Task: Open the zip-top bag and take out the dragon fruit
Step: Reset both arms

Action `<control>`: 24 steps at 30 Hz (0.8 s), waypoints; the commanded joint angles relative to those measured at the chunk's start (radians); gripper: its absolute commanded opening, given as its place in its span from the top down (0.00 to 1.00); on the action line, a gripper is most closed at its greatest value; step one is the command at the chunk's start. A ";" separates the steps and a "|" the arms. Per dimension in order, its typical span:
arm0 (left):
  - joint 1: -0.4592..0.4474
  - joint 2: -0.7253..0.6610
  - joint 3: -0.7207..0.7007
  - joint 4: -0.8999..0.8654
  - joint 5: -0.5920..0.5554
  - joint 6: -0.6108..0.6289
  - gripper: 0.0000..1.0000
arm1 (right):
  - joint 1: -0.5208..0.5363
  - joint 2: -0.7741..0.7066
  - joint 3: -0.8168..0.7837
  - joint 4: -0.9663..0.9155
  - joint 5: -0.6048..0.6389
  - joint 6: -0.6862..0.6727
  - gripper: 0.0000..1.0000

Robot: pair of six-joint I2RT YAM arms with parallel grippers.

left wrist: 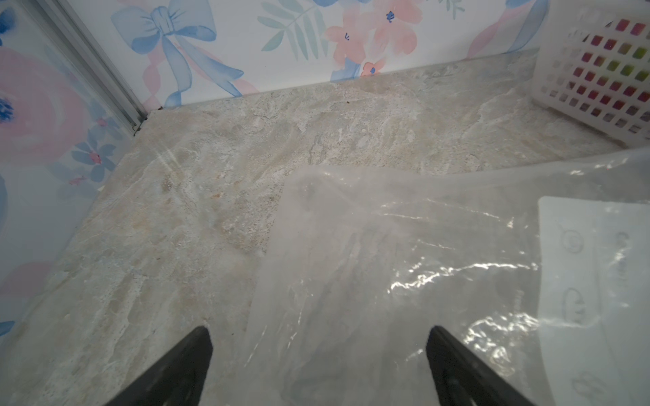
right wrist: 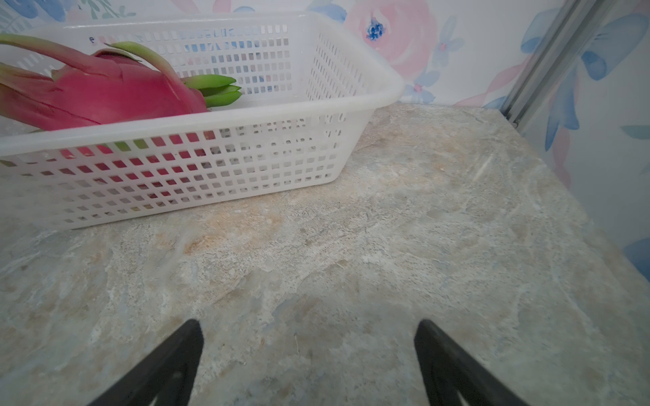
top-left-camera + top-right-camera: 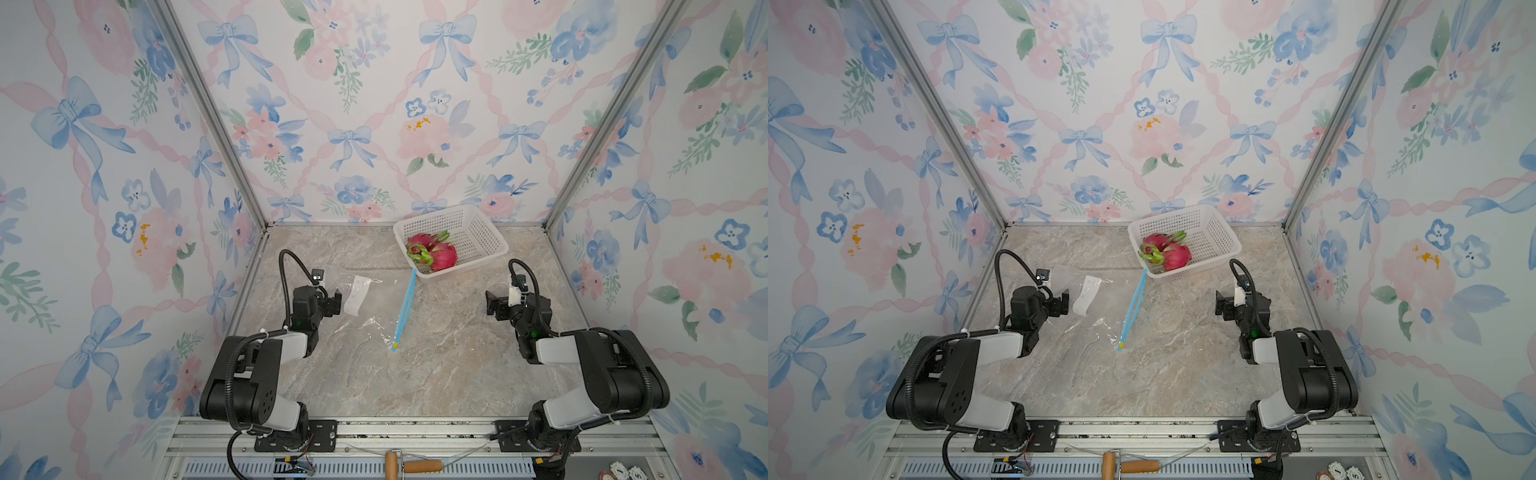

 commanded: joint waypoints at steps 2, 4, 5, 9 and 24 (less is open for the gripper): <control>0.004 0.020 0.001 0.098 0.071 0.033 0.02 | 0.009 -0.004 0.016 0.016 0.012 -0.015 0.04; 0.007 0.010 -0.029 0.150 0.075 0.031 0.02 | 0.008 -0.004 0.016 0.016 0.012 -0.014 0.04; 0.010 0.003 -0.049 0.174 0.077 0.028 0.02 | 0.008 -0.002 0.016 0.016 0.012 -0.014 0.04; 0.022 -0.018 -0.110 0.265 0.085 0.015 0.02 | 0.009 -0.002 0.015 0.016 0.012 -0.014 0.04; 0.010 0.008 -0.238 0.515 0.047 0.014 0.02 | 0.021 -0.004 -0.006 0.053 0.042 -0.019 0.04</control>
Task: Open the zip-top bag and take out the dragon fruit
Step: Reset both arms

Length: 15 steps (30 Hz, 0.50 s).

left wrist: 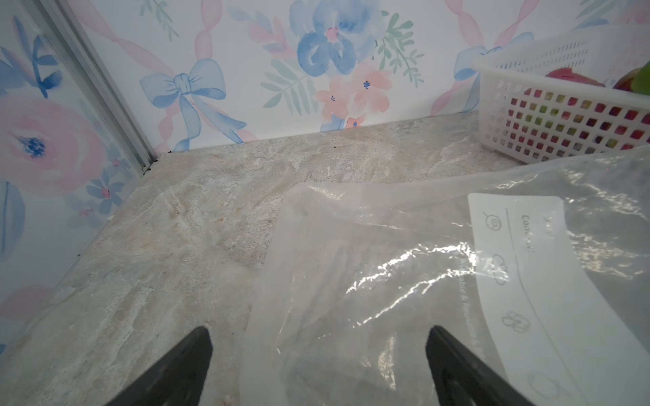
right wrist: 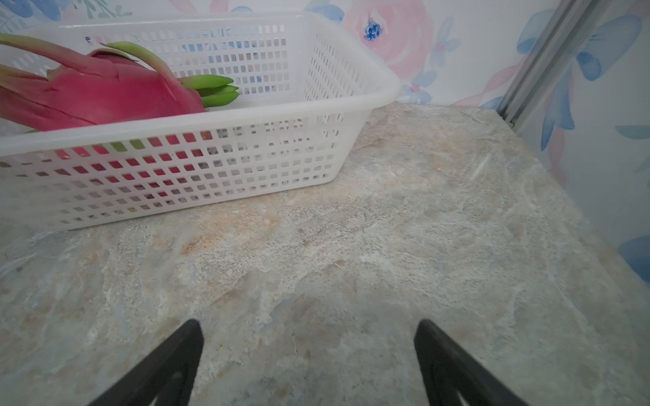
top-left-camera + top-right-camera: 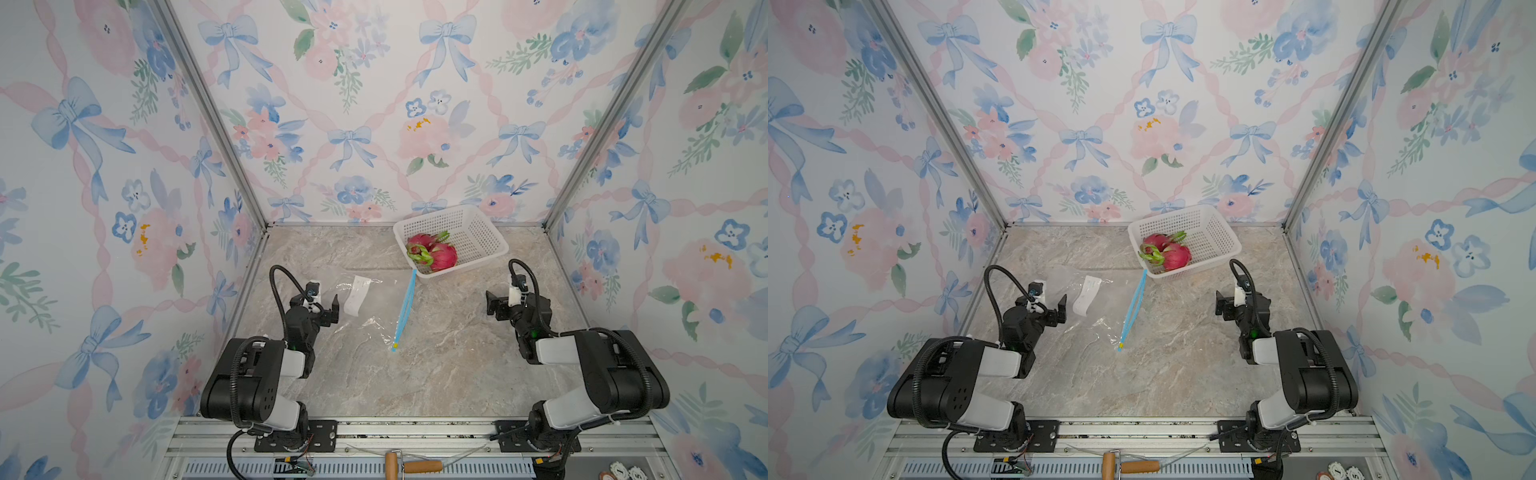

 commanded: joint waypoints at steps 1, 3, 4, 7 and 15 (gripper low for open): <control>-0.019 0.010 -0.015 0.089 -0.050 0.009 0.02 | 0.018 -0.004 -0.013 0.061 0.032 -0.021 0.04; -0.033 0.025 -0.021 0.112 -0.096 0.008 0.02 | 0.026 -0.005 -0.031 0.093 0.041 -0.026 0.04; -0.042 0.038 -0.033 0.144 -0.125 0.010 0.03 | 0.032 -0.005 -0.044 0.114 0.048 -0.031 0.04; -0.068 0.063 -0.064 0.243 -0.231 0.003 0.02 | 0.051 -0.005 -0.085 0.192 0.069 -0.045 0.04; 0.015 0.066 0.047 0.033 -0.237 -0.106 0.02 | 0.055 0.000 -0.108 0.243 0.056 -0.056 0.04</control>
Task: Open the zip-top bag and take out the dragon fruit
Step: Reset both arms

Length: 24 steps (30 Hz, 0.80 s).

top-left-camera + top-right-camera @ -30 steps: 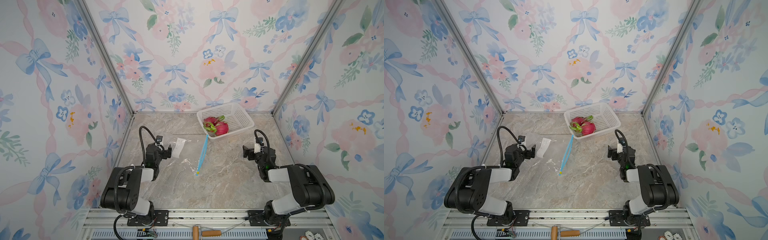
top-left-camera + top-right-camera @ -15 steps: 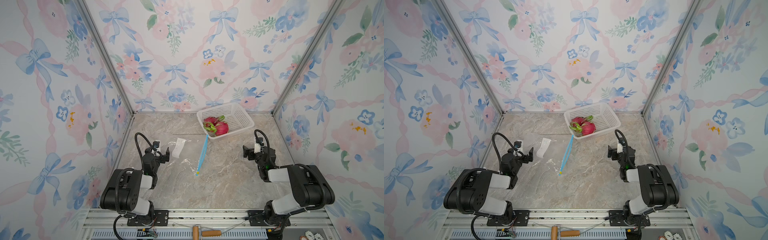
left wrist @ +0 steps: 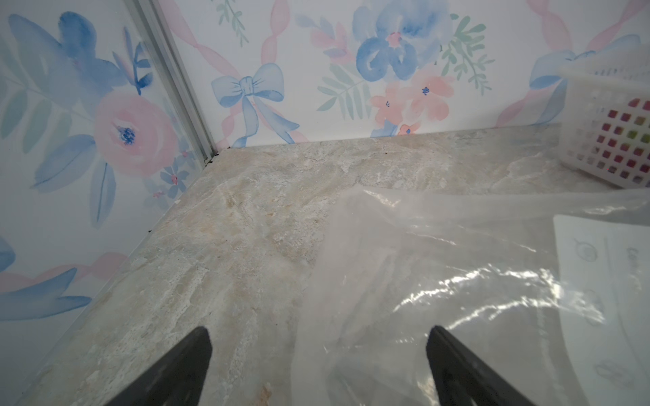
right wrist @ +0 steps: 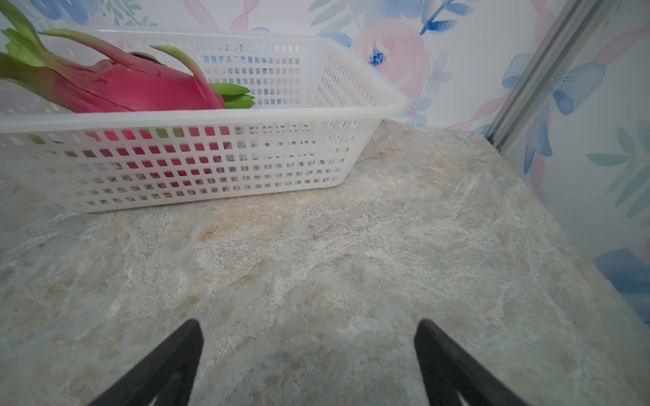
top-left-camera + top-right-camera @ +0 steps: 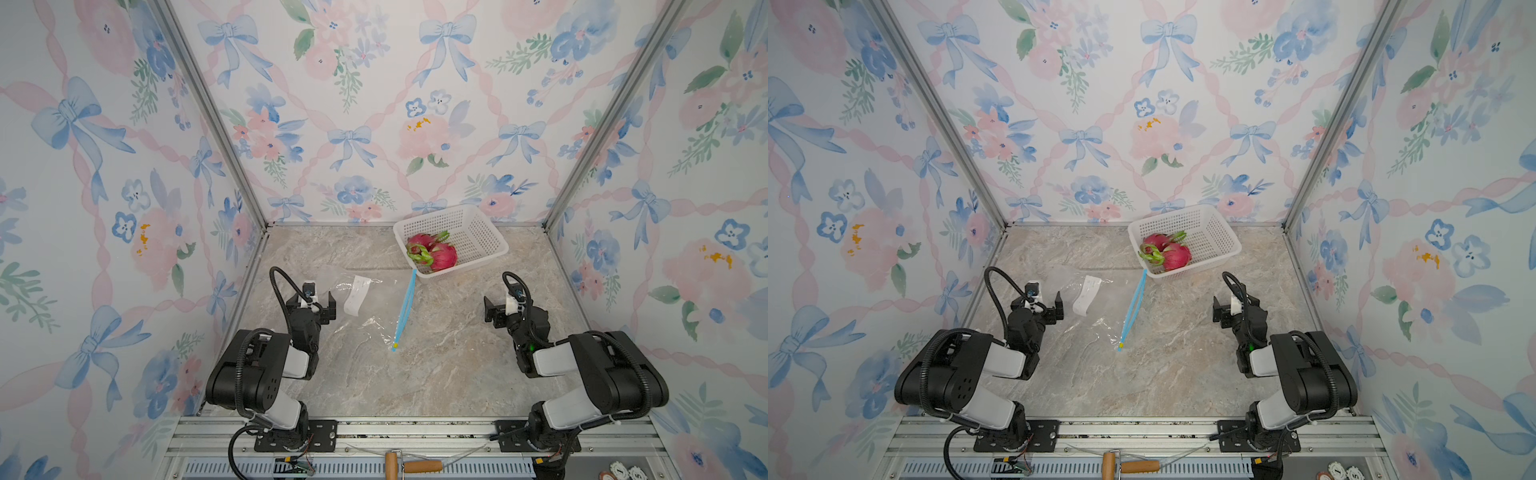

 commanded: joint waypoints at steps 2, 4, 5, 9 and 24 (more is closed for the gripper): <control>0.036 0.004 0.032 -0.047 -0.006 -0.061 0.02 | -0.013 -0.007 0.044 -0.024 -0.021 -0.006 0.04; 0.037 0.004 0.032 -0.047 -0.005 -0.061 0.02 | -0.028 -0.006 0.083 -0.090 -0.025 0.010 0.04; 0.037 0.004 0.031 -0.046 -0.005 -0.061 0.02 | -0.036 -0.004 0.105 -0.129 -0.025 0.023 0.04; 0.035 0.001 0.029 -0.045 -0.007 -0.061 0.02 | -0.084 0.002 0.175 -0.252 -0.028 0.084 0.04; 0.035 0.001 0.030 -0.045 -0.006 -0.060 0.02 | -0.075 -0.001 0.171 -0.252 0.082 0.117 0.04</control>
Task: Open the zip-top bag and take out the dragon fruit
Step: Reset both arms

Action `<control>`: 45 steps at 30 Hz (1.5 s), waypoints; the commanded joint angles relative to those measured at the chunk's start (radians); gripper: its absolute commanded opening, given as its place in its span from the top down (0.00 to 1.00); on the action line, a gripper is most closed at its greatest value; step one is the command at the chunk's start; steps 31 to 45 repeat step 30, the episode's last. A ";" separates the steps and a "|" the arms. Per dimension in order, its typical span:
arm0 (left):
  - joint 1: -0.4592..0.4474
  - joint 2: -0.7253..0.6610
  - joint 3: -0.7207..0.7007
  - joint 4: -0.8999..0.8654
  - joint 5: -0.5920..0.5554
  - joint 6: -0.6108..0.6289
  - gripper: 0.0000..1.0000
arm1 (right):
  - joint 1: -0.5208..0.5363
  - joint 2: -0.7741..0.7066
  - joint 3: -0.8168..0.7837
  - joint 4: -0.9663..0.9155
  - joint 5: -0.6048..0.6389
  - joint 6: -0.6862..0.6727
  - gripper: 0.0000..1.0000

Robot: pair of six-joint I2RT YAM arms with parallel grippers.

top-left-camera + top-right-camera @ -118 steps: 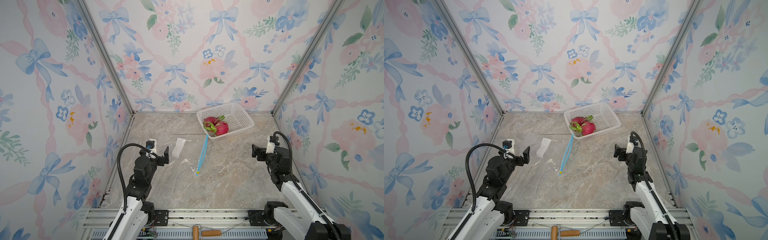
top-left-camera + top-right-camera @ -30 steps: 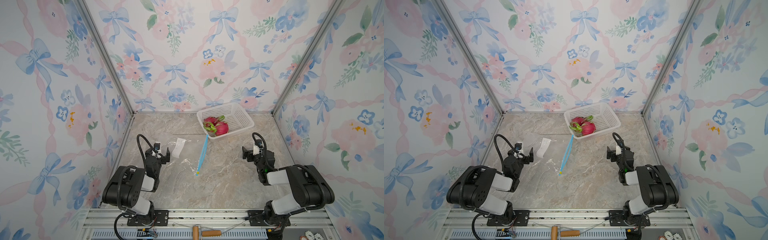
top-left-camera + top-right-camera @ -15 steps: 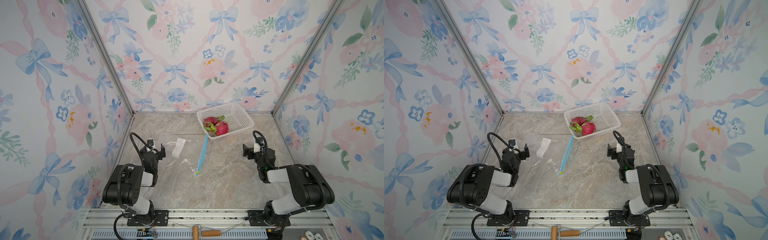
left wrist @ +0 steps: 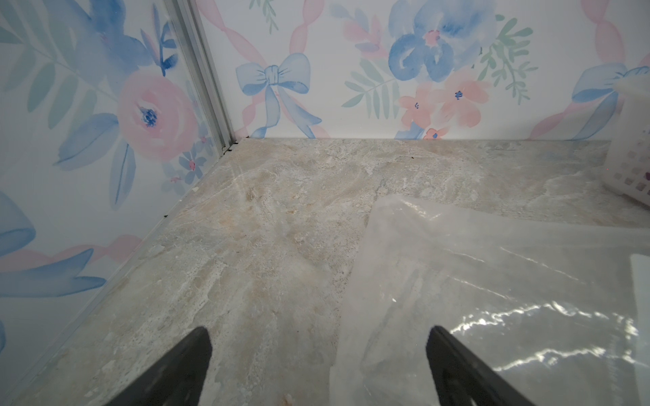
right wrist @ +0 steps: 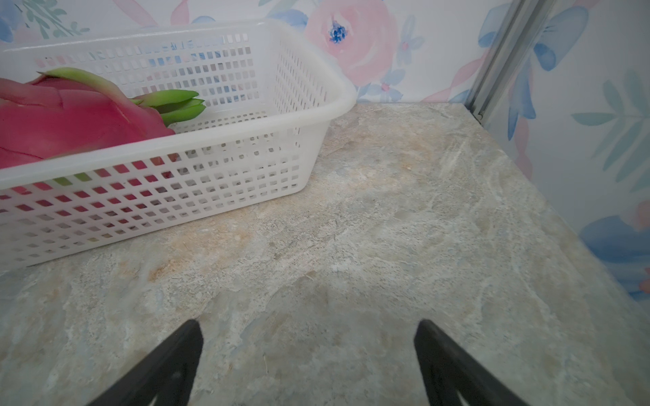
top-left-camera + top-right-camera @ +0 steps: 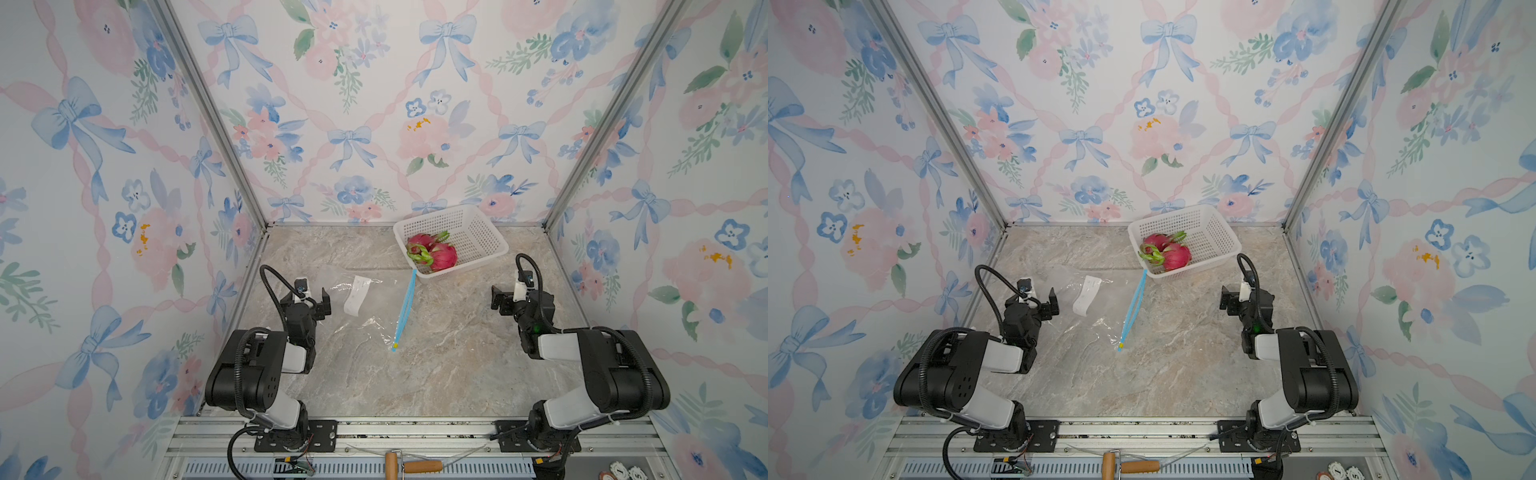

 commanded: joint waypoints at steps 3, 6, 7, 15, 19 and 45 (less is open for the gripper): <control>0.000 0.001 0.004 0.008 -0.004 -0.014 0.02 | 0.052 -0.002 -0.022 0.049 0.267 0.042 0.04; 0.032 0.003 0.025 -0.031 0.203 0.025 0.02 | 0.063 0.002 -0.004 0.020 0.259 0.022 0.04; 0.039 -0.004 0.025 -0.045 0.219 0.024 0.02 | 0.055 0.004 0.009 0.004 0.177 0.005 0.04; 0.041 -0.002 0.026 -0.041 0.206 0.017 0.02 | 0.046 0.002 0.015 -0.013 0.085 -0.017 0.04; 0.041 -0.001 0.025 -0.041 0.207 0.017 0.02 | 0.047 0.002 0.015 -0.014 0.088 -0.019 0.04; 0.042 0.000 0.027 -0.042 0.208 0.017 0.02 | 0.047 0.002 0.016 -0.015 0.088 -0.019 0.04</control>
